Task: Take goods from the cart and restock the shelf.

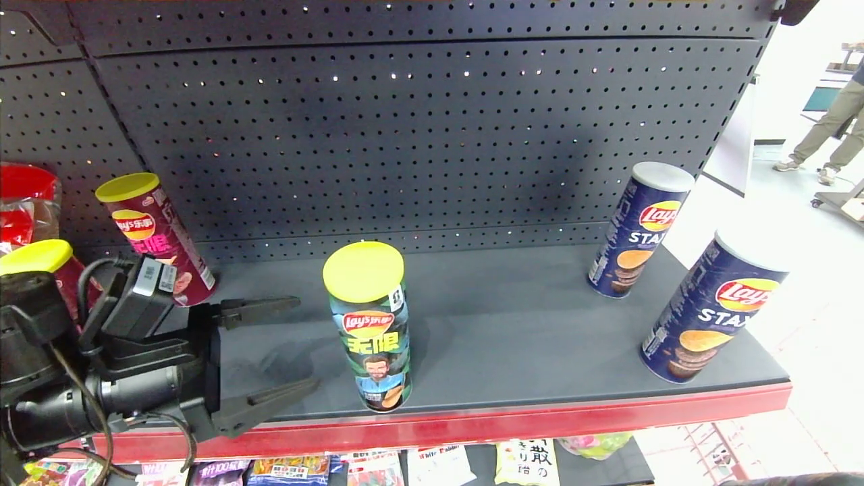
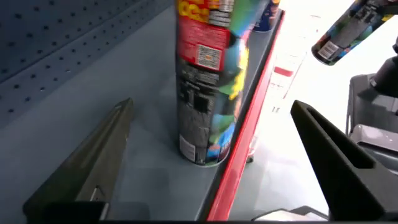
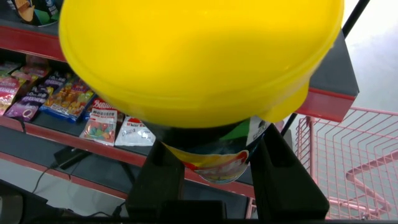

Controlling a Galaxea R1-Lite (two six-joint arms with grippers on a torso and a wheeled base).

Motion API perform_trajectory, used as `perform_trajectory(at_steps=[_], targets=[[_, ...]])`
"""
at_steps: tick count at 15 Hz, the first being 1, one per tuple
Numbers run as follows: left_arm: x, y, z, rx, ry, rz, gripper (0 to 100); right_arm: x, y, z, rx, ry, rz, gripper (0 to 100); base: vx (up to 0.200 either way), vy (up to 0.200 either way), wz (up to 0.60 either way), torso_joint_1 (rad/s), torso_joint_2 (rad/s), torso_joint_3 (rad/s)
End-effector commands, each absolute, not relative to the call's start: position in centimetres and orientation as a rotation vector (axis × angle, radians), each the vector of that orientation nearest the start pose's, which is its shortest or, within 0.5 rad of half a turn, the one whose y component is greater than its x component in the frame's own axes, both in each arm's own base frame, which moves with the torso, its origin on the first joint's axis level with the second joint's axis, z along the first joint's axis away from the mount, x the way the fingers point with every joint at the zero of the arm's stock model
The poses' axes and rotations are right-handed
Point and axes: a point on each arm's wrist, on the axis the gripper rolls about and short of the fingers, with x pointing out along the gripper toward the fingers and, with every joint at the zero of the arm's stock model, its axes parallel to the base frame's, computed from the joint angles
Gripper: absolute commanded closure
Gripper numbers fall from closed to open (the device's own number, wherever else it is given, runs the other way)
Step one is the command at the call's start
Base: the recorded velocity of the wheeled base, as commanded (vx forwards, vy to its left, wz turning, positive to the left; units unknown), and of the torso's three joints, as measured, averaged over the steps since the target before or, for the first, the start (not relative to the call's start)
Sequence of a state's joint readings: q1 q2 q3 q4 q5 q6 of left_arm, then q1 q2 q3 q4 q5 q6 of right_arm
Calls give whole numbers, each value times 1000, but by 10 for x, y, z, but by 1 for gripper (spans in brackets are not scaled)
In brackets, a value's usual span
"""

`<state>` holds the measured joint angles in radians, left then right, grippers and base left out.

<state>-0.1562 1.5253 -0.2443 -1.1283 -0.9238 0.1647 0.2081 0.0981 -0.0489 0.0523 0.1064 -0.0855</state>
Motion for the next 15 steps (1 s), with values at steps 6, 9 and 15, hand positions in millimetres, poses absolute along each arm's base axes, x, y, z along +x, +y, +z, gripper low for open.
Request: perform_trajectory(at_steps=[6,9,15], targets=[[170,-34,162,45,4,-772,0,-19,-1,86,-87,88,320,100,0,0,0,0,0,0],[152,-29,159,51,-4,-605,0,-18,-1,86,-89,91,321,100,0,0,0,0,0,0],[111,-21,164,53,10,-462,0,-18,-1,86,-94,97,319,100,0,0,0,0,0,0]])
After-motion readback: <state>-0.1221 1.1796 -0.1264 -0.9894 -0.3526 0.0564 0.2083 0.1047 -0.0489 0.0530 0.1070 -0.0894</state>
